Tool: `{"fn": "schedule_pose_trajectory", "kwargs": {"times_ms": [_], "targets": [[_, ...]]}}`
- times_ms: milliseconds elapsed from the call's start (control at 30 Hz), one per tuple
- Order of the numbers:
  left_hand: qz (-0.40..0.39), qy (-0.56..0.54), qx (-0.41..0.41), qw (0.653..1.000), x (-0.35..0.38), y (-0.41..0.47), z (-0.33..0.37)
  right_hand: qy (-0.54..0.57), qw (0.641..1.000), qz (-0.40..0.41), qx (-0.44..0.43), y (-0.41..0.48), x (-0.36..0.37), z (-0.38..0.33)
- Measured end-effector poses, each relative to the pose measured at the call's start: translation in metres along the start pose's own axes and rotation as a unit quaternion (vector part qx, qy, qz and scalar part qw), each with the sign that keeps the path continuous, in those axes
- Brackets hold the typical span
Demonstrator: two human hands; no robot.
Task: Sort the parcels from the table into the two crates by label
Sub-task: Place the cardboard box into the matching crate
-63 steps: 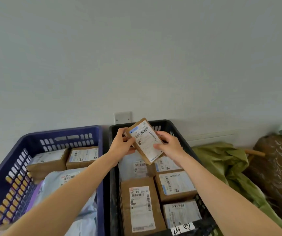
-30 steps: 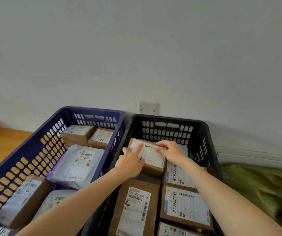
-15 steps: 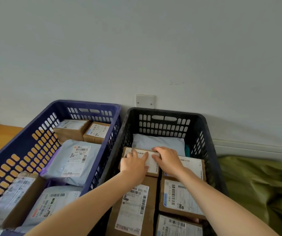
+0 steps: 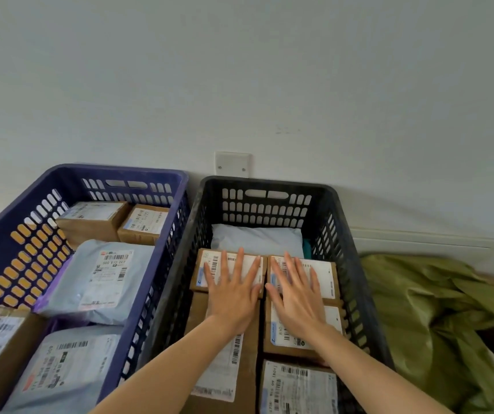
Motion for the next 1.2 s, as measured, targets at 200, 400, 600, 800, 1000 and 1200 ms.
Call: {"fn": "schedule_pose_trajectory", "kwargs": {"times_ms": [200,400,600,800,1000,1200], "targets": [[-0.014,-0.024,-0.003,1.0,0.006,0.009,-0.005,-0.003,1.0,-0.018,-0.003,0.018,0.002,0.002],[-0.028,-0.018,0.002,0.999,0.008,0.017,-0.003,-0.003,1.0,-0.005,0.003,0.022,0.006,0.005],[-0.048,-0.039,-0.002,0.998,0.014,0.022,-0.007,-0.009,1.0,0.01,0.007,0.016,0.016,-0.001],[-0.059,-0.062,0.012,0.996,0.005,0.016,-0.011,0.008,1.0,0.018,-0.021,0.013,0.01,0.002],[-0.053,-0.102,0.018,0.993,-0.001,-0.001,-0.015,0.039,0.998,0.019,-0.037,0.005,-0.001,0.008],[-0.001,-0.132,0.006,0.991,-0.031,-0.016,-0.017,0.057,0.995,0.033,-0.077,0.004,-0.028,-0.003]]}}
Point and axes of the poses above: each hand's wrist, its own y-axis towards the middle knuckle, its own x-axis out of the palm, z = x × y, the point moved 2 cm from there along y, towards the middle knuckle, and after that the axes turned 14 degrees about -z, right-handed, at the moved point
